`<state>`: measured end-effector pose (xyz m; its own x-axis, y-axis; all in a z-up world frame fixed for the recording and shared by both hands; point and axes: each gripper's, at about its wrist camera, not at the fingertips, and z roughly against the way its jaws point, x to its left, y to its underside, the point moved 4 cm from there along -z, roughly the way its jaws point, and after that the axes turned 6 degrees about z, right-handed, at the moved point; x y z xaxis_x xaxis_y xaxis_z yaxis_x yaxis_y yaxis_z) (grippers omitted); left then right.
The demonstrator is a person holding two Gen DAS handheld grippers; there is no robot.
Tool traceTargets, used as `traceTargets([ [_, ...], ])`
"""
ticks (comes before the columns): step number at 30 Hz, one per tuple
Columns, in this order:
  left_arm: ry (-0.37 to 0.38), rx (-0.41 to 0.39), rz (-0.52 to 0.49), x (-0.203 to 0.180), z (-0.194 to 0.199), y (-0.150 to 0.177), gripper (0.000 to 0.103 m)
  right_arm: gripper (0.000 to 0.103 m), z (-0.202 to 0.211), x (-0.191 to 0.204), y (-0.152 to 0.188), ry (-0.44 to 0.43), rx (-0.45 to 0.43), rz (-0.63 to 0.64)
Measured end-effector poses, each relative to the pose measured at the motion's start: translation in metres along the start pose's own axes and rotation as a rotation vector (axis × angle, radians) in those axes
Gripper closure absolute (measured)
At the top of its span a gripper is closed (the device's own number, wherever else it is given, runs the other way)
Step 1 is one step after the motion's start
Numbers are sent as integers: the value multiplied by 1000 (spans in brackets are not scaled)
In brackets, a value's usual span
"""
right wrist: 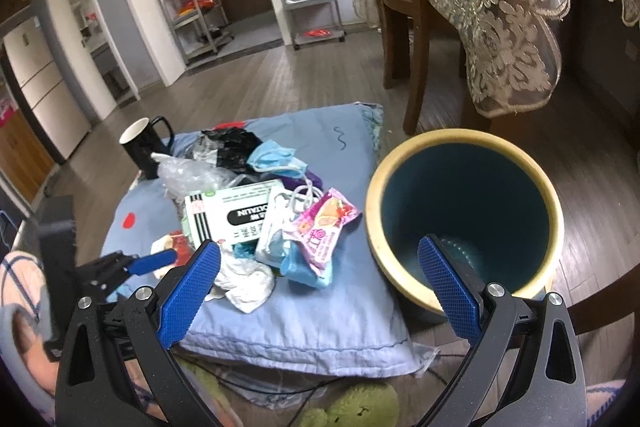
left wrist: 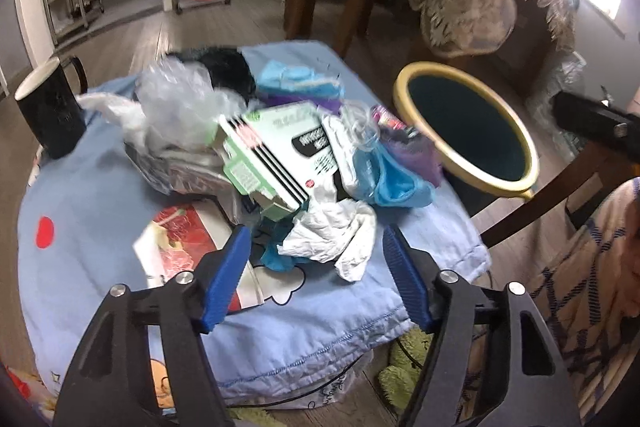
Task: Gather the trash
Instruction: 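Grasp the white tissue with the left tool while the right tool grasps the pink wrapper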
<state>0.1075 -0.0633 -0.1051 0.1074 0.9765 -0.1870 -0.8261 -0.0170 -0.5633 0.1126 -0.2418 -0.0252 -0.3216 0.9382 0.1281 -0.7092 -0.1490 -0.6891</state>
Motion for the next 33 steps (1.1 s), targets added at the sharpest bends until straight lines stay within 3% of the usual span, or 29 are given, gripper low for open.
traceTargets([
  [6, 20, 89, 82, 9, -33, 5, 56, 5, -19, 2, 4, 2, 58, 27],
  [7, 28, 86, 92, 10, -35, 4, 65, 5, -22, 3, 5, 3, 68, 33],
  [10, 48, 89, 97, 10, -35, 4, 81, 5, -29, 4, 8, -1, 90, 38],
  [15, 81, 107, 107, 15, -29, 8, 85, 8, -43, 8, 9, -12, 114, 50],
  [16, 85, 107, 110, 16, -27, 9, 85, 11, -47, 10, 9, -16, 121, 59],
  [20, 90, 111, 123, 18, -20, 10, 85, 40, -67, 16, 9, -8, 165, 111],
  [27, 116, 102, 131, 19, 1, 15, 85, 67, -89, 18, 6, -19, 184, 129],
  [30, 122, 90, 130, 19, 10, 15, 85, 89, -94, 20, 7, -47, 193, 136],
  [33, 123, 72, 121, 19, 20, 15, 85, 95, -87, 21, 4, -62, 157, 140],
])
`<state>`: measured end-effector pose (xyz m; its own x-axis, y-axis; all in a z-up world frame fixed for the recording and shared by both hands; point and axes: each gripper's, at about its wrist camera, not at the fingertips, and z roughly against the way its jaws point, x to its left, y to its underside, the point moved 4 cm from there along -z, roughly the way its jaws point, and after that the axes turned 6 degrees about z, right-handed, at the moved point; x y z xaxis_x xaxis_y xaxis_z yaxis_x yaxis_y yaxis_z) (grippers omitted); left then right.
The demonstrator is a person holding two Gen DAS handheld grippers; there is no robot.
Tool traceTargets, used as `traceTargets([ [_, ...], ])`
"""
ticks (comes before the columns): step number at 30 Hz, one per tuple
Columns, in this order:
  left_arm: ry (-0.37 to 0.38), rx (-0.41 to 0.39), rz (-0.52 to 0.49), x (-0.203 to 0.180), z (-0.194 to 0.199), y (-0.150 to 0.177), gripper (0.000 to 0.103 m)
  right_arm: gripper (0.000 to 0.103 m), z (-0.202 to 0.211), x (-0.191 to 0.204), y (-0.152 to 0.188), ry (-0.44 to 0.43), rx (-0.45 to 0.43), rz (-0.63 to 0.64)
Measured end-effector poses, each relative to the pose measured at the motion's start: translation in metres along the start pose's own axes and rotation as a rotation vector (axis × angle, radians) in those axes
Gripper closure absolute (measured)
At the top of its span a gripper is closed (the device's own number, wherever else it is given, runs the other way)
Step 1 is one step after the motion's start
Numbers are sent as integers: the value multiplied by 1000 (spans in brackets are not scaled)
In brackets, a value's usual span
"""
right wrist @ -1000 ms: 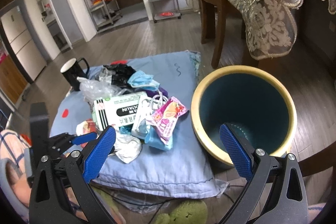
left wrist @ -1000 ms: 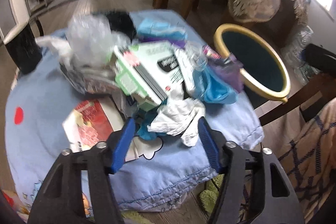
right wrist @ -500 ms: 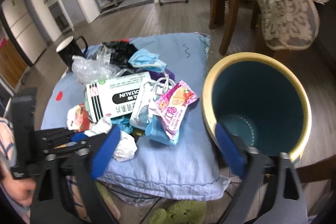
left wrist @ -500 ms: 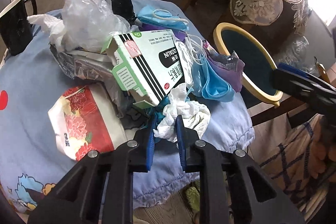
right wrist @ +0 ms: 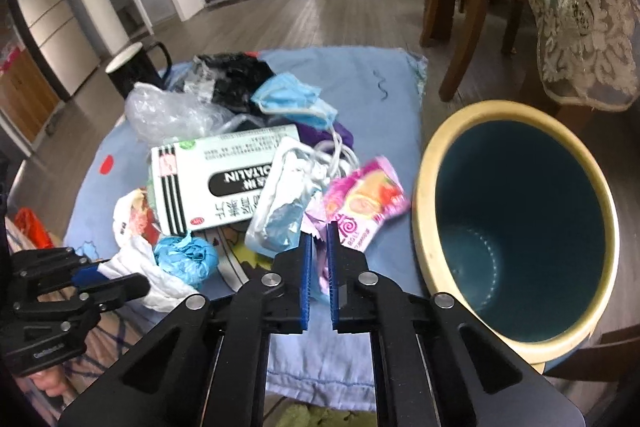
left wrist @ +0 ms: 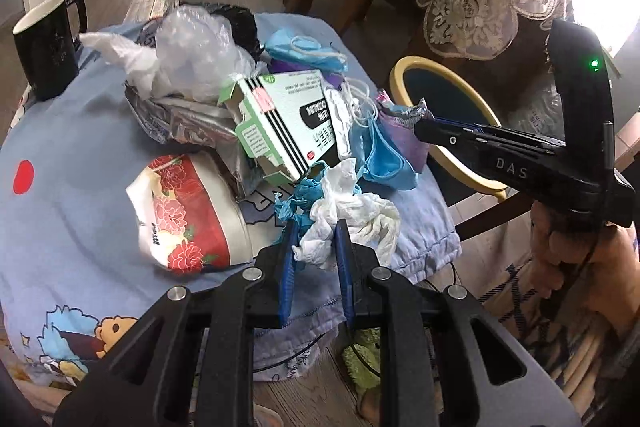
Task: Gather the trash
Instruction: 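Grasp the white tissue with the left tool while the right tool grasps the pink wrapper, then carry the tissue and pink wrapper over the bin and open both tools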
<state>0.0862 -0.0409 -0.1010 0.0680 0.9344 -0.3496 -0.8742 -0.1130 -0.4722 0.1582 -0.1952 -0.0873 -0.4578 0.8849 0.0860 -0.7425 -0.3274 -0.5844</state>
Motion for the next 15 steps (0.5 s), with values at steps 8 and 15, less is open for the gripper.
traceTargets([
  [8, 9, -50, -25, -12, 18, -7, 86, 96, 40, -9, -10, -33, -135, -55],
  [15, 42, -82, -44, -26, 27, -20, 87, 96, 74, -24, -7, -32, -218, -117],
])
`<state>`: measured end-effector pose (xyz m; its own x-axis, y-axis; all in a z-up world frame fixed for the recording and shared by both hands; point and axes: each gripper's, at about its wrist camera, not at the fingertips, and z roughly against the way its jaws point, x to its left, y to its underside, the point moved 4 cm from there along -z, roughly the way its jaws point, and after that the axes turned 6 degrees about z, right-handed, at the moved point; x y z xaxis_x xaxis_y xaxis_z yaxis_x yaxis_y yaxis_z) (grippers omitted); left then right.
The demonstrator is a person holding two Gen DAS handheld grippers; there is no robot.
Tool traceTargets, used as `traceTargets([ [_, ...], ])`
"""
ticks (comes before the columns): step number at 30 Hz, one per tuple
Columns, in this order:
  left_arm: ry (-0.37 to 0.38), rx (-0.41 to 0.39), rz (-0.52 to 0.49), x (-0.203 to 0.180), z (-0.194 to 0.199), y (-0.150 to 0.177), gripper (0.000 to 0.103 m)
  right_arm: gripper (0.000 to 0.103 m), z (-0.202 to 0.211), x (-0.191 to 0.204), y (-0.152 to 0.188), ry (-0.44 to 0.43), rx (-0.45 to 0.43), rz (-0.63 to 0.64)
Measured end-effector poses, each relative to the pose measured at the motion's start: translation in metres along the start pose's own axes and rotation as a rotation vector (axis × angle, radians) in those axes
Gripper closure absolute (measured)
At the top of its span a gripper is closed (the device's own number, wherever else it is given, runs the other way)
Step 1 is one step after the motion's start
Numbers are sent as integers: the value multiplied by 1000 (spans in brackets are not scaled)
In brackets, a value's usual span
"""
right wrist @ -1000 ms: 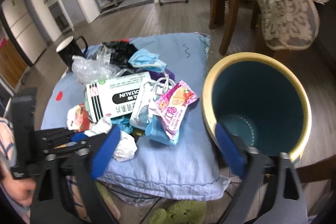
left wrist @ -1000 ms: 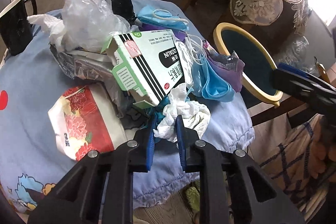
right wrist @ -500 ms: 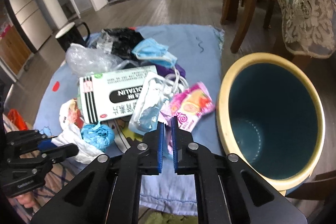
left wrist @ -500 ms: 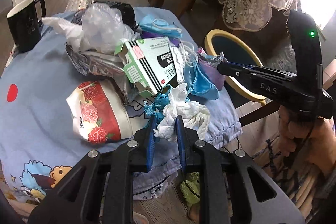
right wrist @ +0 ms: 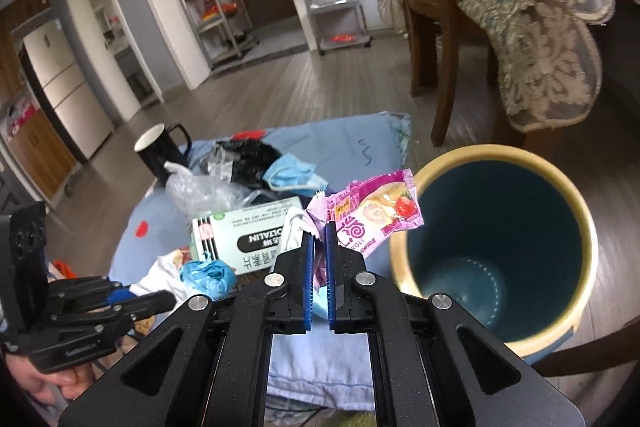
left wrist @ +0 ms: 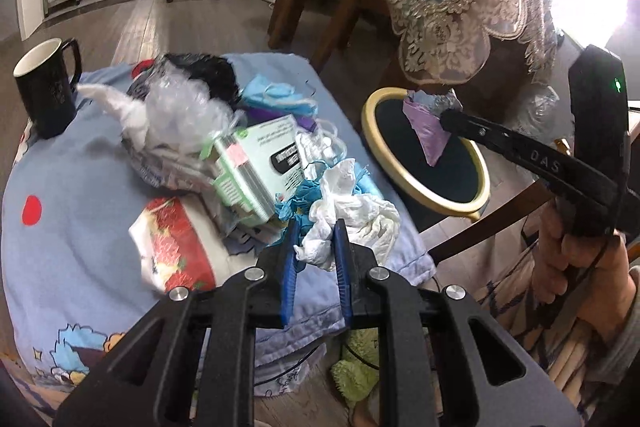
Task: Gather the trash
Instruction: 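Carry the tissue and pink wrapper over the bin and open both tools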
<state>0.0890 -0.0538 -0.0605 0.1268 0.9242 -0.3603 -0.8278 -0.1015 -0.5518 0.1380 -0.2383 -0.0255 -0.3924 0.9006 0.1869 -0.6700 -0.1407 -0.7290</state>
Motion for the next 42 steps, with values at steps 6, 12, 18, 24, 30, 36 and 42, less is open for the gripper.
traceTargets([
  [6, 26, -9, -54, -27, -5, -24, 87, 96, 26, -19, 2, 35, -55, -49],
  [12, 44, -31, -123, -56, -11, -51, 87, 96, 45, -44, 8, 76, -93, -115],
  [18, -18, 17, -64, -33, -20, -45, 87, 96, 43, -54, 13, 80, -83, -132],
  [24, -61, 140, -65, -16, -60, -12, 87, 96, 38, -43, 12, 73, -72, -96],
  [30, -132, 209, -115, -5, -81, 17, 86, 96, 36, -41, 12, 72, -68, -98],
  [36, -135, 203, -99, 4, -69, 20, 76, 96, 33, -39, 13, 68, -65, -94],
  [42, -167, 214, -106, 9, -65, 22, 76, 96, 33, -36, 12, 63, -65, -94],
])
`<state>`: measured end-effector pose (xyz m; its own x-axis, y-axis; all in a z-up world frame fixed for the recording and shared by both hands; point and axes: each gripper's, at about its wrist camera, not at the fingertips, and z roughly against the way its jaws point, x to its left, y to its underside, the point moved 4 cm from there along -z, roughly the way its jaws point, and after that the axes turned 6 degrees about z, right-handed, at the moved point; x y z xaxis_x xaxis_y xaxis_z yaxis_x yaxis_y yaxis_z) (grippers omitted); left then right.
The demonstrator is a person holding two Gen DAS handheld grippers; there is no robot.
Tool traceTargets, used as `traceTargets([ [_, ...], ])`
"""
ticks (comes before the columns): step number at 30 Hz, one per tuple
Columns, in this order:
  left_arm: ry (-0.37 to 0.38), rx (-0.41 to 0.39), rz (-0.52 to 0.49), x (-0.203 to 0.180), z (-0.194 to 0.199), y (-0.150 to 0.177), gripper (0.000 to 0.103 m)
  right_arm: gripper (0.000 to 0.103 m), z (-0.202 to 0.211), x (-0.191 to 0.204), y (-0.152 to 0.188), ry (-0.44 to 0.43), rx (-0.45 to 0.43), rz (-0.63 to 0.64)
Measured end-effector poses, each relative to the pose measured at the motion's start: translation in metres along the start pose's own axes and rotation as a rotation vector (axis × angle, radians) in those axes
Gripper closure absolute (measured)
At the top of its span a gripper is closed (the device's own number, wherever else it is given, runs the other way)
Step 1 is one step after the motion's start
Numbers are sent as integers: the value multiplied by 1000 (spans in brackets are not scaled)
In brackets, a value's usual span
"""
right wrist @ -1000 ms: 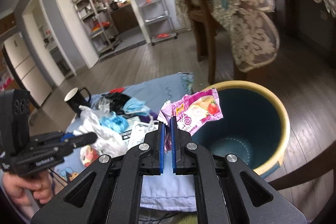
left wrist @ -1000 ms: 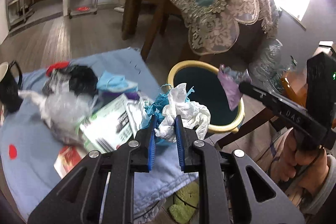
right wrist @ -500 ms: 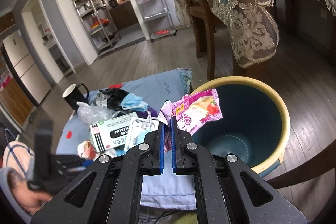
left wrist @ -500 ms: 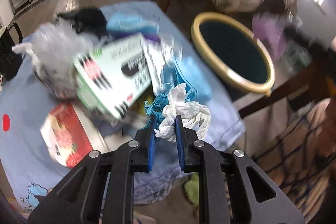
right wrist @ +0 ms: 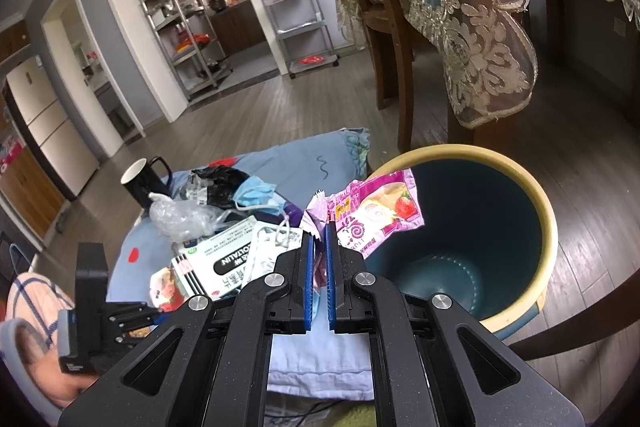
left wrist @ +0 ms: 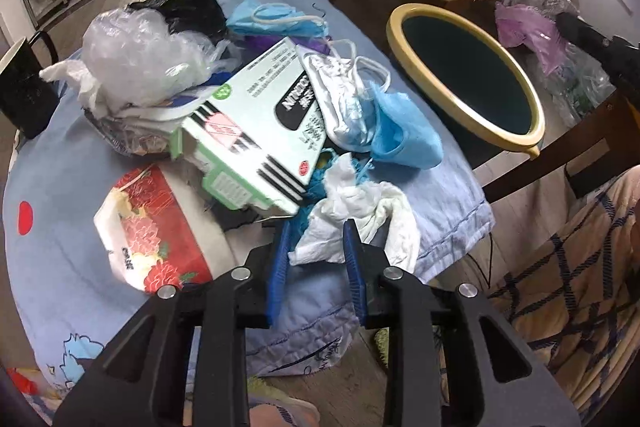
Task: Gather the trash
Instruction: 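Carry the tissue and pink wrapper over the bin and open both tools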
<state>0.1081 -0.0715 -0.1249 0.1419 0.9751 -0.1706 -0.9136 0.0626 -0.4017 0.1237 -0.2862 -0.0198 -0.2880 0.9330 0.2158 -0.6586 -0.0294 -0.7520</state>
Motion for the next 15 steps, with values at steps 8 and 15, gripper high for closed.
traceTargets([
  [8, 23, -2, 15, 3, 11, 4, 76, 96, 0, 0, -1, -2, 0, -3],
  [15, 74, -44, -14, -5, 28, 1, 102, 96, 1, -1, -1, -2, -1, -7],
])
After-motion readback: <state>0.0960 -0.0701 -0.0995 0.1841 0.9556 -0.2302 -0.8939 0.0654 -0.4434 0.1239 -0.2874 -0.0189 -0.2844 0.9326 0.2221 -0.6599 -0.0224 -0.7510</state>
